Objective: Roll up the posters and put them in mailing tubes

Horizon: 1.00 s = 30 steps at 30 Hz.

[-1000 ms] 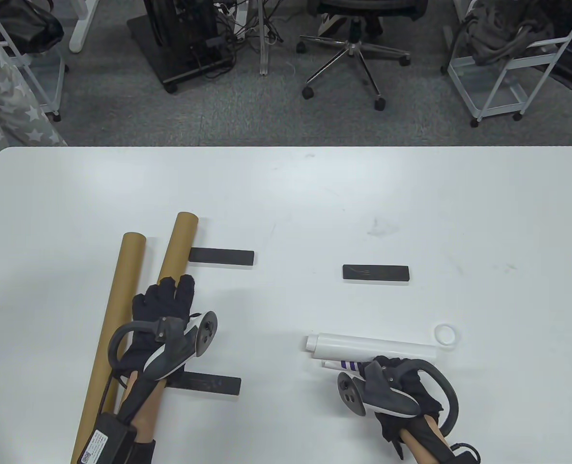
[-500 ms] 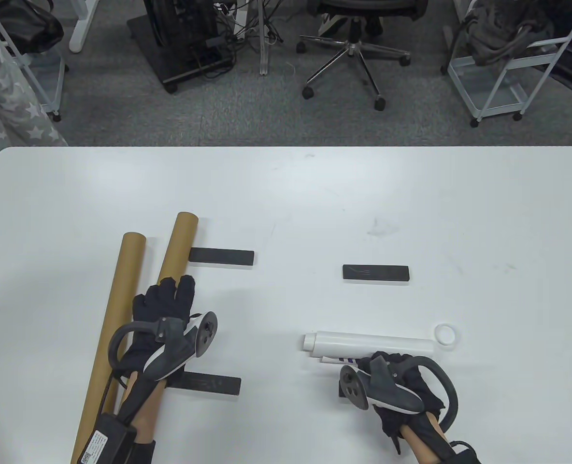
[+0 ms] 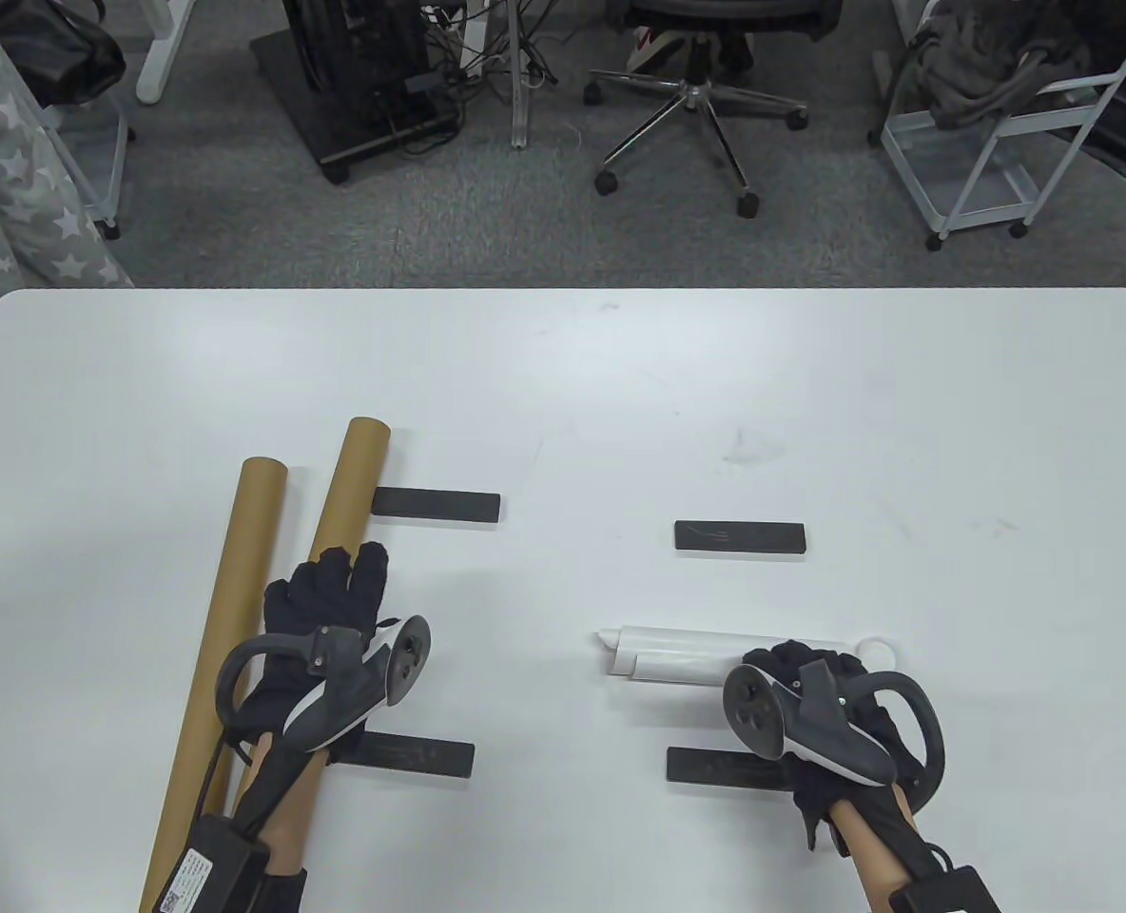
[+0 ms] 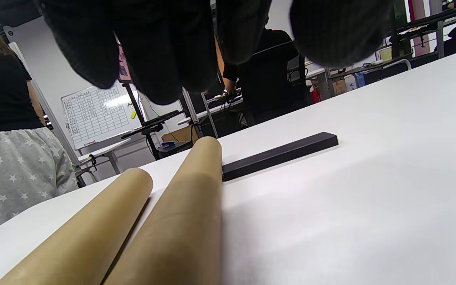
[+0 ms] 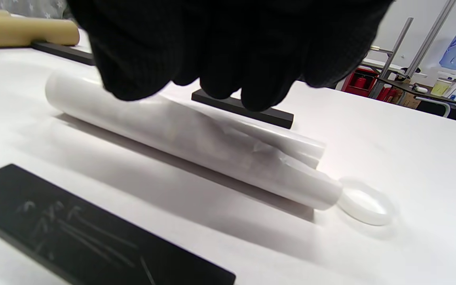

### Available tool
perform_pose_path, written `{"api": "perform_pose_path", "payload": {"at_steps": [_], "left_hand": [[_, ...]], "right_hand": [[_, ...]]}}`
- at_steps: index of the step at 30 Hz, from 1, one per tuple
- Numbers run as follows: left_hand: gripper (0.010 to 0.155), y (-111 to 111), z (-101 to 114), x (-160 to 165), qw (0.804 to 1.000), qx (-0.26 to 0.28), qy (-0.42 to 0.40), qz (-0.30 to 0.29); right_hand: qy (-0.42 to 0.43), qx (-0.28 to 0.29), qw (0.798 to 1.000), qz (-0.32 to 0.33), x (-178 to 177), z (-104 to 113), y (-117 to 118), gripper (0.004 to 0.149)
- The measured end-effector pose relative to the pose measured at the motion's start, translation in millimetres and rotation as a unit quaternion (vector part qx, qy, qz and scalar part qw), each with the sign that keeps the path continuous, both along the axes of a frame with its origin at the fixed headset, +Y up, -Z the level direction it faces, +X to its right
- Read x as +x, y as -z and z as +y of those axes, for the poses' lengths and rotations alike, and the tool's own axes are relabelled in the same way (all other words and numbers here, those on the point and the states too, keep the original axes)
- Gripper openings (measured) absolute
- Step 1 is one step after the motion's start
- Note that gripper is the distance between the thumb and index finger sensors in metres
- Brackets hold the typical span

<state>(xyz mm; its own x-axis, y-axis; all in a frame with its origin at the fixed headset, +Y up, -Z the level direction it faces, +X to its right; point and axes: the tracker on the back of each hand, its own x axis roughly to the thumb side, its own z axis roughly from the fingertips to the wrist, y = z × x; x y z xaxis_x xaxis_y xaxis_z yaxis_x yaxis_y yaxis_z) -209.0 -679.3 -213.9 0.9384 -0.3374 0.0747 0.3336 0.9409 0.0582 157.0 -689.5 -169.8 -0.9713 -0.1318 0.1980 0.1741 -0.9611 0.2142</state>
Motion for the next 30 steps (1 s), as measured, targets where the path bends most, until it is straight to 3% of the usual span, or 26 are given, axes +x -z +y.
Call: {"api": "perform_pose_path", "payload": {"at_steps": [15, 18, 23, 30], "left_hand": [[0.077, 0, 0, -1, 1.0, -0.005, -0.003, 0.003], [0.077, 1, 0, -1, 1.0, -0.006, -0.004, 0.003], [0.077, 0, 0, -1, 1.0, -0.006, -0.004, 0.003], [0.076, -1, 3, 5, 0.999, -0.011, -0.029, -0.012]], "right_hand": [[-0.026, -0.013, 1.0, 0.004, -4, -37, 12, 0.063], [-0.03, -0.004, 1.0, 0.002, -5, -39, 14, 0.059], [-0.04, 0.009, 0.999, -0.001, -6, -45, 16, 0.041], [-0.022, 0.038, 0.999, -0.002, -5, -35, 16, 0.039]]}}
